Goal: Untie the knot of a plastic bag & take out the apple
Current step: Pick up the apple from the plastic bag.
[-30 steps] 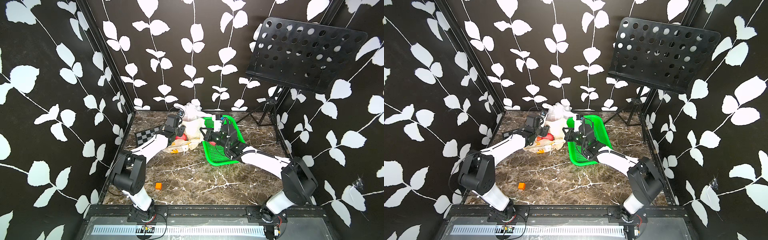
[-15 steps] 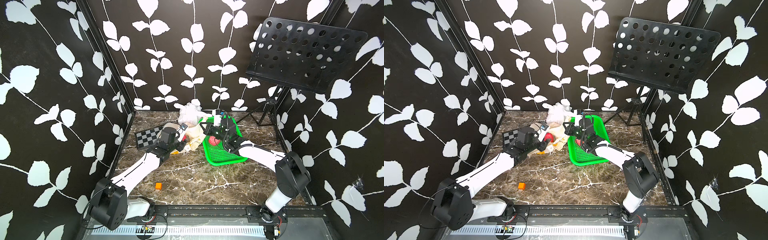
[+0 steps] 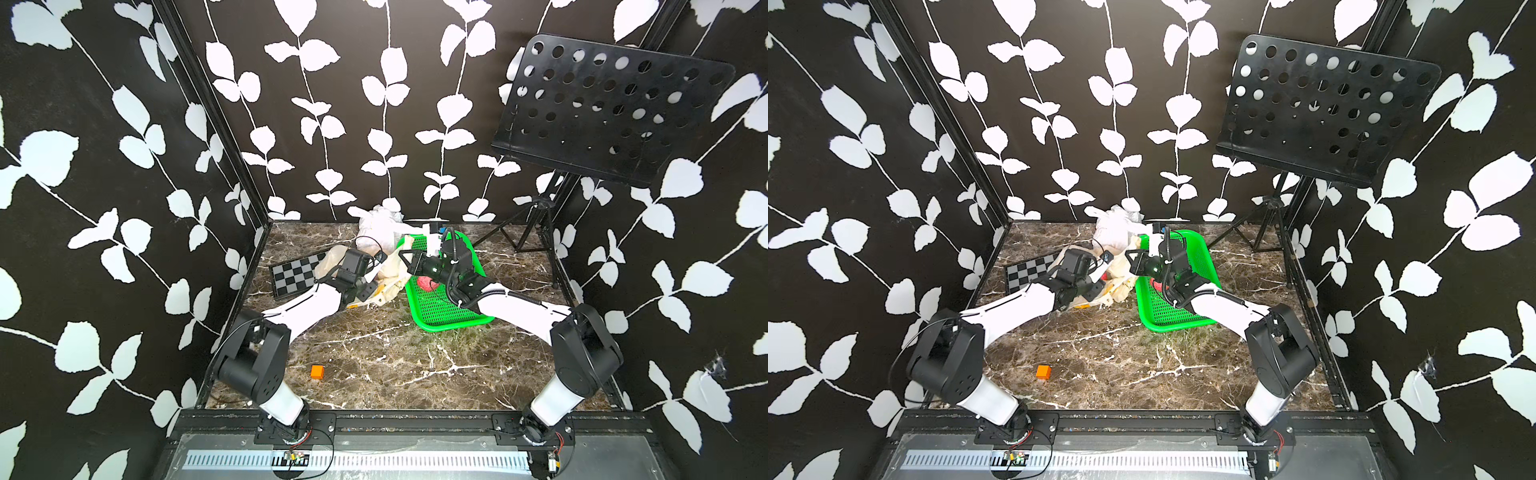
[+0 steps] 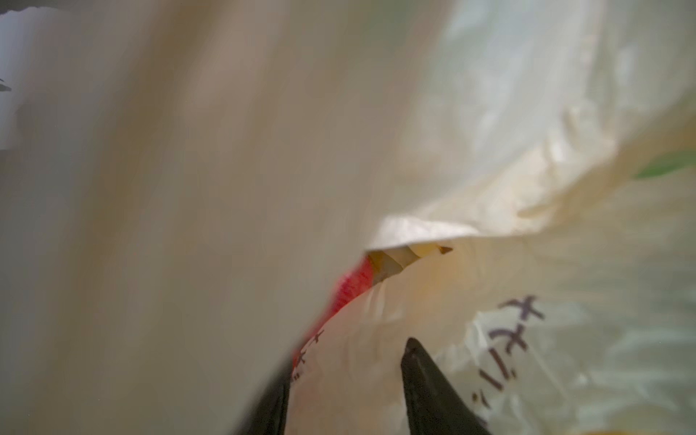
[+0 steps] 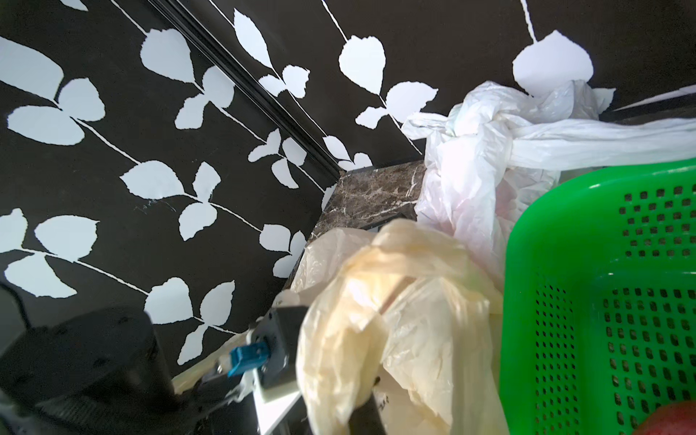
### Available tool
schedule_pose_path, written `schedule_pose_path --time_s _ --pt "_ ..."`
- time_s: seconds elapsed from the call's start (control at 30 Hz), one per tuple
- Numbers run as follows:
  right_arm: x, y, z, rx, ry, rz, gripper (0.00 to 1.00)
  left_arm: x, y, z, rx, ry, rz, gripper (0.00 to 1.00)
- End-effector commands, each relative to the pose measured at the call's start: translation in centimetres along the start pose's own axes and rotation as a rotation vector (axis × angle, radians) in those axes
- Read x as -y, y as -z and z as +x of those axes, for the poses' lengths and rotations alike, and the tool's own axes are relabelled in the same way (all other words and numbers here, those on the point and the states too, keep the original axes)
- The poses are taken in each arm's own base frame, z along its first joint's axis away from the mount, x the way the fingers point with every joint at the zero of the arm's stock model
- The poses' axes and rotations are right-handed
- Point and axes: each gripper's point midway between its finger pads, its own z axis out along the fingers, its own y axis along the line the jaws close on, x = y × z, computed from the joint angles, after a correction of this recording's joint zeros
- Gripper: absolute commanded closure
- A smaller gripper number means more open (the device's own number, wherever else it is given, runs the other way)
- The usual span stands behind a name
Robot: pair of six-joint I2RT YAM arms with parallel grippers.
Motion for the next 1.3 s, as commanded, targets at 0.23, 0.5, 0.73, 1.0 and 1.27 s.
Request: schedule_pose_path --time_s 0.23,0.5,0.73,1.0,1.27 --pt "-1.4 1.1 -1.1 0.050 0.020 -0.054 1.00 -3.7 -2.3 -0.8 -0.037 0.026 -0.050 0.46" --pt "-0.4 1.1 0.3 0.019 -0.004 -0.044 1.00 -3.5 -3.0 -2.5 0.031 0.152 0.035 0.39" --pt "-0.4 0.9 0.5 0.017 -0.004 -0.051 1.00 -4.0 -4.9 -0.5 -0.088 0.132 -0.012 0.34" --pt "-0.7 -0.1 0.0 0.025 -0.018 -0.071 1.00 -4.2 -6.3 0.1 -0.154 0.158 -0.020 0.23" --pt "-0.6 -0.1 -0.2 0.032 -0.010 -0.065 1.00 -3.5 -7.8 1.8 -0.262 0.160 0.001 0.12"
